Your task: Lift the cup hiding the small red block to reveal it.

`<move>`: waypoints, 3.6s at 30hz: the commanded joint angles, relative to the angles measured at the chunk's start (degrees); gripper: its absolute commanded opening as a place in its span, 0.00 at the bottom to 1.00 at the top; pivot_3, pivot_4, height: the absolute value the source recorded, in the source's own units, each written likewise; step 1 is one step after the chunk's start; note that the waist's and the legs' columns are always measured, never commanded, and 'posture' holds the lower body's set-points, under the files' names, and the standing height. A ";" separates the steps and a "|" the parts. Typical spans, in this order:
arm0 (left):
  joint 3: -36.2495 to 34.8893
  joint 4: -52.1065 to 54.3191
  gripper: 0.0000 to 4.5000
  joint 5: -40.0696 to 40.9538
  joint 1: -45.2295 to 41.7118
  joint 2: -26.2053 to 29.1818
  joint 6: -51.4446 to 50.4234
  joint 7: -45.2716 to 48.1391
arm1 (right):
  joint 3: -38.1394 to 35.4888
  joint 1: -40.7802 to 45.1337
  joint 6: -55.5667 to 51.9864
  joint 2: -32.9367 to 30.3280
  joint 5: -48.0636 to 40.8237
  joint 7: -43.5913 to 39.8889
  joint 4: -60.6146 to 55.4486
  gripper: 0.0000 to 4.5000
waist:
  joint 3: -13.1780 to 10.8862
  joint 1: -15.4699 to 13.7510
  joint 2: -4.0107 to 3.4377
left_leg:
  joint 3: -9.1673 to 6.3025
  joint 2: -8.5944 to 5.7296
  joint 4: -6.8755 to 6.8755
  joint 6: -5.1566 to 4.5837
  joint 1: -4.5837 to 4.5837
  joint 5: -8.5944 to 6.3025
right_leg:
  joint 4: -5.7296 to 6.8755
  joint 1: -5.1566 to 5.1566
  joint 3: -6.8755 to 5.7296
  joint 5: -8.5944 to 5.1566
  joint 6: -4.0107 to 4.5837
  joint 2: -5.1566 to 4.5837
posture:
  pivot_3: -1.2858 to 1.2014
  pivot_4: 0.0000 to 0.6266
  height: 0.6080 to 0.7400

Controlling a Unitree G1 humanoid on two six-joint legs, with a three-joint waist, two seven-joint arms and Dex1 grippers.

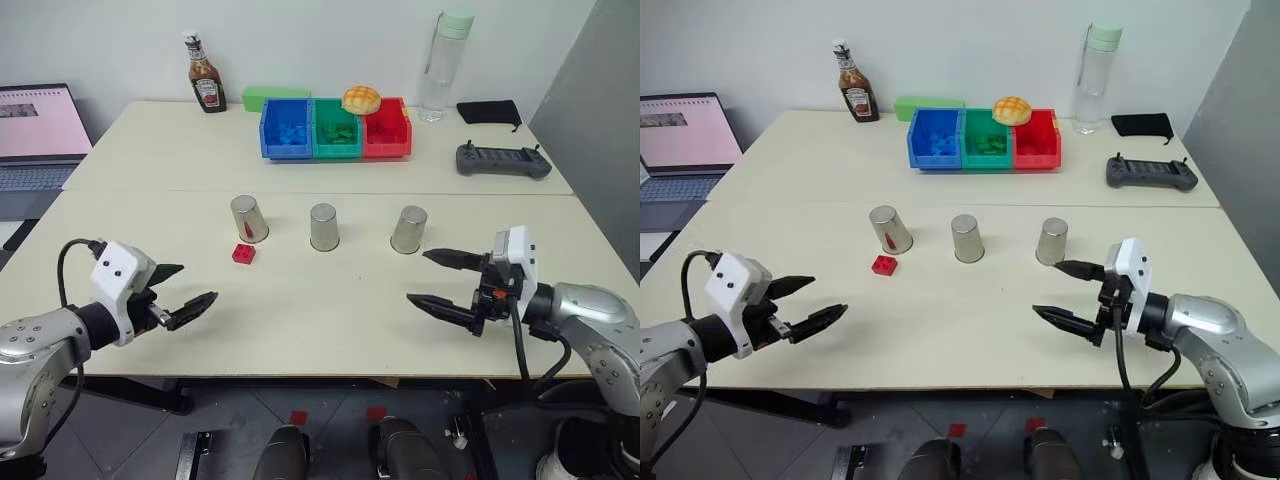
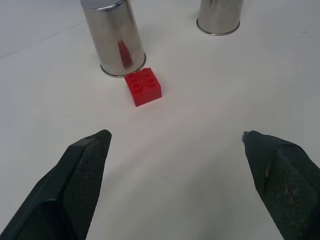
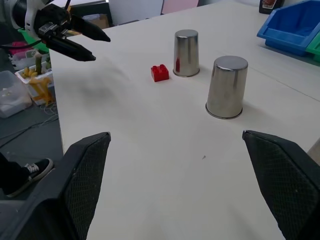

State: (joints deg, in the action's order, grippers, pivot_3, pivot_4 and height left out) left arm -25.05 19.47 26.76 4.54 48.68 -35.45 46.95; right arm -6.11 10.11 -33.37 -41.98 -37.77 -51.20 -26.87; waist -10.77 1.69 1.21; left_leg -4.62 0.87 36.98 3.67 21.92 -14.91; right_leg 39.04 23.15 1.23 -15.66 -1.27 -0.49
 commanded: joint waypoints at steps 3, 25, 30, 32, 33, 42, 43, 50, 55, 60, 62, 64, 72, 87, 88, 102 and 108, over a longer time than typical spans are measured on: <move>-1.25 0.62 0.99 0.43 -0.87 0.76 1.09 0.06 | -0.08 0.73 1.36 0.11 0.02 -0.03 -1.89 1.00 | 0.00 0.00 0.00 | 0.00 0.00 -0.01 0.00 0.00 0.00 | 0.00 0.00 -0.01 0.00 0.00 0.00 | 0.52 0.24 1.00; -2.18 -0.18 0.99 -1.15 -0.44 0.91 2.67 -1.05 | 0.06 -0.01 2.94 -0.11 0.97 -1.23 -1.37 1.00 | 0.00 0.00 0.00 | 0.00 0.00 -0.01 0.00 0.00 0.00 | 0.00 0.00 0.00 0.00 0.00 0.00 | 0.52 0.24 1.00; -2.43 -0.46 0.99 0.21 -1.48 0.00 3.33 -1.33 | 0.21 -0.40 3.01 -0.66 1.09 -1.82 -1.68 1.00 | 0.00 0.00 0.00 | 0.00 0.00 0.00 0.00 0.00 0.00 | 0.00 0.00 -0.01 0.00 0.00 0.00 | 0.52 0.24 1.00; -2.66 0.14 0.99 0.67 -0.67 0.21 3.61 -0.41 | 0.05 -0.66 3.17 -0.96 1.10 -2.22 -1.60 1.00 | 0.00 0.00 0.00 | 0.01 0.00 0.00 0.00 0.00 0.00 | 0.00 0.00 0.00 0.00 0.00 0.00 | 0.52 0.24 1.00; -2.93 0.36 0.99 1.08 -0.44 0.15 3.37 -0.30 | -0.04 -0.71 3.24 -1.07 1.07 -2.38 -1.49 1.00 | 0.00 0.00 0.00 | 0.01 0.00 -0.01 0.00 0.01 0.00 | -0.01 0.00 0.00 0.00 0.00 0.00 | 0.52 0.24 1.00; -3.80 1.90 0.99 2.33 -0.01 0.20 2.45 -0.64 | 0.05 -1.71 5.03 -1.30 1.96 -4.12 -0.12 1.00 | 0.00 0.00 0.00 | 0.00 0.00 0.00 0.00 0.00 0.00 | -0.01 0.00 -0.01 0.00 0.00 0.00 | 0.52 0.24 1.00; -3.86 2.07 0.99 2.38 0.07 0.27 2.29 -0.68 | 0.04 -1.90 5.19 -1.27 2.06 -4.25 -0.12 1.00 | 0.00 0.00 0.00 | 0.00 0.00 0.00 0.00 0.00 0.00 | -0.01 0.00 0.00 0.00 0.00 0.00 | 0.52 0.24 1.00; -4.07 2.38 0.99 3.07 -0.42 0.72 1.20 -1.11 | -0.09 -2.56 5.54 -1.01 2.43 -4.56 -0.47 1.00 | 0.00 0.00 0.00 | 0.00 0.00 0.00 0.00 0.00 0.00 | -0.01 0.00 0.00 0.00 0.00 0.00 | 0.52 0.24 1.00; -3.71 2.09 0.99 3.15 -1.37 1.23 0.61 -1.37 | -0.09 -2.54 5.23 -0.90 2.21 -4.25 -1.02 1.00 | 0.00 0.00 0.00 | 0.00 0.00 0.00 0.00 0.00 0.00 | -0.01 0.00 0.00 0.00 0.00 0.00 | 0.52 0.24 1.00; -3.66 2.11 0.99 3.42 -1.81 1.28 -0.03 -1.50 | 0.08 -2.43 4.99 -0.68 2.08 -3.92 -1.27 1.00 | 0.00 0.00 0.00 | 0.01 0.00 0.00 0.00 0.00 0.00 | -0.01 0.00 0.00 0.00 0.00 0.00 | 0.52 0.24 1.00; -3.64 2.19 0.99 3.50 -1.90 1.26 -0.27 -1.49 | 0.17 -2.37 4.93 -0.59 2.03 -3.80 -1.38 1.00 | 0.00 0.00 0.00 | 0.00 0.00 0.00 0.00 0.00 0.00 | -0.01 0.00 0.00 0.00 0.00 0.00 | 0.52 0.24 1.00; -3.52 2.29 0.99 3.40 -1.95 1.24 -0.39 -1.50 | 0.19 -2.37 4.91 -0.55 2.01 -3.73 -1.41 1.00 | 0.00 0.00 0.00 | 0.00 0.00 0.00 0.00 0.00 0.00 | -0.01 0.00 0.00 0.00 0.00 0.00 | 0.52 0.24 1.00; -2.89 3.10 0.99 3.26 -2.27 1.19 -1.30 -1.95 | -0.08 -2.73 4.54 -0.68 1.71 -3.61 -1.84 1.00 | 0.00 0.00 0.00 | 0.00 0.00 0.00 0.00 0.00 0.00 | 0.00 0.00 0.00 0.00 0.00 0.00 | 0.52 0.24 1.00; -2.75 3.07 0.99 3.14 -3.25 1.96 -2.05 -1.14 | 0.10 -3.40 3.86 -0.12 1.25 -2.53 -3.17 1.00 | 0.00 0.00 0.00 | 0.00 0.00 0.00 0.00 0.00 0.00 | 0.00 0.00 0.00 0.00 0.00 0.00 | 0.52 0.24 1.00; -2.77 3.07 0.99 3.20 -3.26 1.98 -2.06 -1.09 | 0.13 -3.43 3.88 -0.07 1.24 -2.44 -3.22 1.00 | 0.00 0.00 0.00 | 0.00 0.00 0.00 0.00 0.00 0.00 | 0.00 0.00 0.00 0.00 0.00 0.00 | 0.52 0.24 1.00; -3.04 2.42 0.99 2.80 -2.76 1.89 -1.51 -1.00 | 0.56 -3.47 3.59 -0.09 1.17 -2.06 -3.72 1.00 | 0.00 0.00 0.00 | 0.00 0.00 0.00 0.00 0.00 0.00 | 0.00 0.00 0.00 0.00 0.00 0.00 | 0.52 0.24 1.00; -2.99 1.90 0.99 2.58 -2.77 2.01 -1.14 -0.74 | 0.81 -3.28 3.65 0.04 1.34 -2.00 -3.58 1.00 | 0.00 0.00 0.00 | 0.00 0.00 0.00 0.00 0.00 0.00 | 0.00 0.00 0.00 0.00 0.00 0.00 | 0.52 0.24 1.00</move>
State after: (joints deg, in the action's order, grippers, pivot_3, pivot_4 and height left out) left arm -26.95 20.84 29.22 1.90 49.71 -37.32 45.82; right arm -5.26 6.68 -29.71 -42.10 -35.58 -53.44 -28.86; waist -10.77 1.69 1.21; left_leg -4.62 0.87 36.98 3.67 21.92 -14.91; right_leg 39.04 23.15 1.22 -15.66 -1.27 -0.49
